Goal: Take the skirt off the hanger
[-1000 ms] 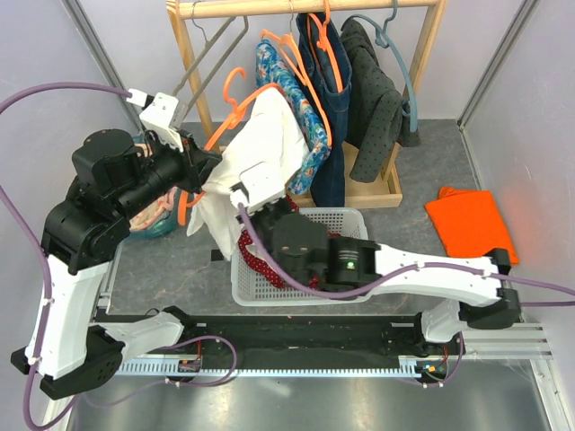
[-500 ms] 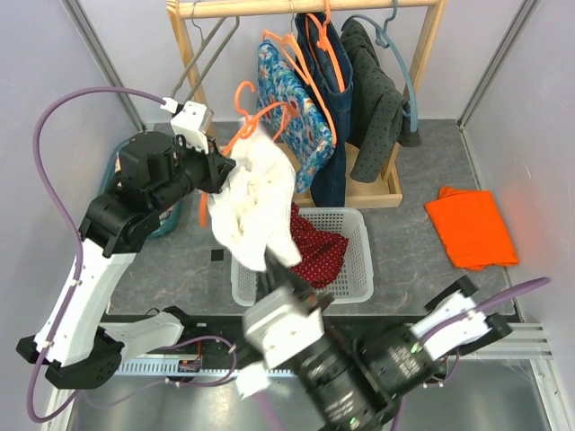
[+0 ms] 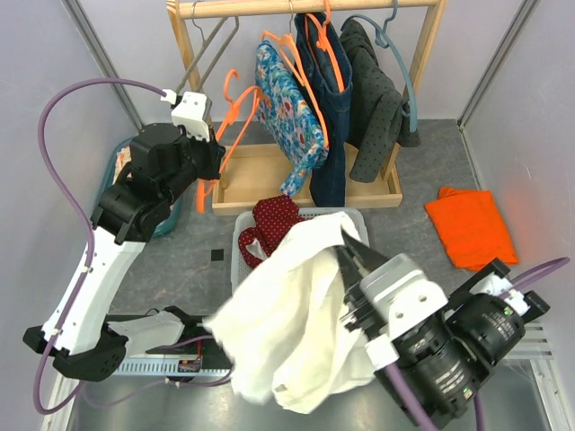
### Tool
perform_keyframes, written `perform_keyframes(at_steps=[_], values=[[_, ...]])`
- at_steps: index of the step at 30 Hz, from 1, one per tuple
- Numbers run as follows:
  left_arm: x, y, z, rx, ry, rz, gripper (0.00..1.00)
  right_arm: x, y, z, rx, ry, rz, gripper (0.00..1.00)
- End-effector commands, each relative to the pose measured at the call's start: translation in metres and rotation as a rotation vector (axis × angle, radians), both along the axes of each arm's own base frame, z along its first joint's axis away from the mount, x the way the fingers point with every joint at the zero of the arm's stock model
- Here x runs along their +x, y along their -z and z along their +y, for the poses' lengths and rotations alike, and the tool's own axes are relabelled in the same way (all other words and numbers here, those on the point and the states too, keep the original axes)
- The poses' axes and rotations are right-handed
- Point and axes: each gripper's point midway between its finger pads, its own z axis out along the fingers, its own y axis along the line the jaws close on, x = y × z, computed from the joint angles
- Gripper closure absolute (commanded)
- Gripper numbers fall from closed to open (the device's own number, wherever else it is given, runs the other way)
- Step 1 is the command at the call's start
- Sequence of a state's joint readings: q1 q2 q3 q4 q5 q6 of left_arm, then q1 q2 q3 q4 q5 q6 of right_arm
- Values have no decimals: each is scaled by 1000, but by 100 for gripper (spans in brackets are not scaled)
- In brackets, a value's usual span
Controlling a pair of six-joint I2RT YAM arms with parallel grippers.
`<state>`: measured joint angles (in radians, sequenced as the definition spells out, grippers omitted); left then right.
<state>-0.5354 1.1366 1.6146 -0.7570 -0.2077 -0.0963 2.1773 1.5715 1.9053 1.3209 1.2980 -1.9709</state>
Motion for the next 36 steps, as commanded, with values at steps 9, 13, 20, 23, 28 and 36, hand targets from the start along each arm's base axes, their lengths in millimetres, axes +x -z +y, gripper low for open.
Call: perform_keyframes(at_steps=[9, 13, 20, 23, 28, 36], values=[[9, -76, 1, -59, -11, -189, 98, 46, 27, -48, 326, -52, 285, 100], [16, -82, 1, -57, -25, -207, 98, 69, 31, -49, 372, -16, 319, 100], [40, -106, -5, -51, -61, -273, 98, 105, 49, -24, 332, 147, 276, 100], [52, -120, -7, -56, -86, -297, 98, 129, 59, -5, 325, 154, 276, 100], [61, -124, -11, -68, -92, -307, 98, 163, 99, 21, 236, 176, 294, 100], [66, -122, -12, -60, -103, -307, 98, 213, 150, 34, 255, 175, 397, 100]])
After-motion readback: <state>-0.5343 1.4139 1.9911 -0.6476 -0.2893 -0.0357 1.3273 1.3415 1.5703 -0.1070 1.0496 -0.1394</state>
